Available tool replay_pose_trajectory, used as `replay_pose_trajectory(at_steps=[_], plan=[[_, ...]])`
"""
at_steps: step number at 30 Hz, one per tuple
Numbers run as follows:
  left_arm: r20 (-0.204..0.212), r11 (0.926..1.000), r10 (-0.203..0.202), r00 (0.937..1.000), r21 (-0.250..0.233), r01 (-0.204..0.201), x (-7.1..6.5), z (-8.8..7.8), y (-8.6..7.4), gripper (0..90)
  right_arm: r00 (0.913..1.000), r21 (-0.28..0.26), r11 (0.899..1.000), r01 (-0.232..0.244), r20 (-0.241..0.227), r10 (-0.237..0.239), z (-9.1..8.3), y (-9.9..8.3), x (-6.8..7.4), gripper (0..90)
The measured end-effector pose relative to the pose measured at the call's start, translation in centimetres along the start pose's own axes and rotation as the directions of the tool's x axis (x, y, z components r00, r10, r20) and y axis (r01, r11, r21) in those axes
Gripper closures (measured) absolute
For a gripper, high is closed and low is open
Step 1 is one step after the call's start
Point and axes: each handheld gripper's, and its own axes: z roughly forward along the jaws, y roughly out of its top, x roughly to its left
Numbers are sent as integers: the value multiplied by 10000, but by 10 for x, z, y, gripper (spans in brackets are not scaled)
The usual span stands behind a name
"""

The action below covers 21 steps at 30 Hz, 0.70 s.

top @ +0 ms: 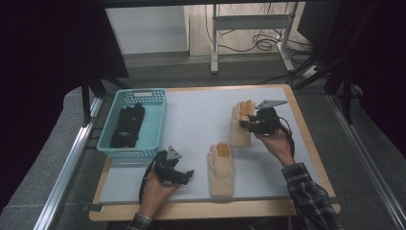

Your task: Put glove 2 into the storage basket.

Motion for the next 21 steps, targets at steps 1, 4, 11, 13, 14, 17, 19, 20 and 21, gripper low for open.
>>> replay_pose_trajectory(at_steps=[1, 4, 11, 13, 14, 17, 19, 20, 21], plan=[[-1, 10000, 2, 10000, 1, -2, 0, 0, 0, 9, 10000, -3, 10000, 27, -51, -27, -3, -1, 4, 580], [-9, 10000, 25, 10000, -1, -25, 0, 0, 0, 9, 9996, 3, 10000, 39, -285, -39, -11, -5, 18, 580], [-20, 10000, -53, 10000, -80, 53, 0, 1, 0, 9, 9951, -41, 10000, 60, -985, -64, -23, -18, 52, 579], [-18, 10000, -36, 10000, -67, 36, 0, 0, 0, 9, 9920, -126, 9996, 256, -1235, -269, -27, -24, 70, 578], [-18, 10000, -36, 10000, -67, 36, 0, 0, 0, 9, 9920, -126, 9996, 256, -1235, -269, -27, -24, 70, 578], [-17, 10000, -62, 10000, -74, 62, -1, 0, 0, 9, 9878, -189, 9995, 239, -1536, -265, -32, -29, 84, 578], [-14, 10000, -58, 10000, -69, 58, -1, 0, 0, 9, 9861, -214, 9996, 187, -1646, -220, -34, -31, 93, 578], [-11, 10000, -55, 10000, -65, 55, 0, 0, 0, 9, 9839, -141, 9997, 197, -1775, -219, -36, -36, 103, 578], [-12, 10000, -66, 10000, -71, 66, -1, 0, 0, 9, 9831, -115, 9998, 165, -1823, -183, -36, -38, 107, 578]])
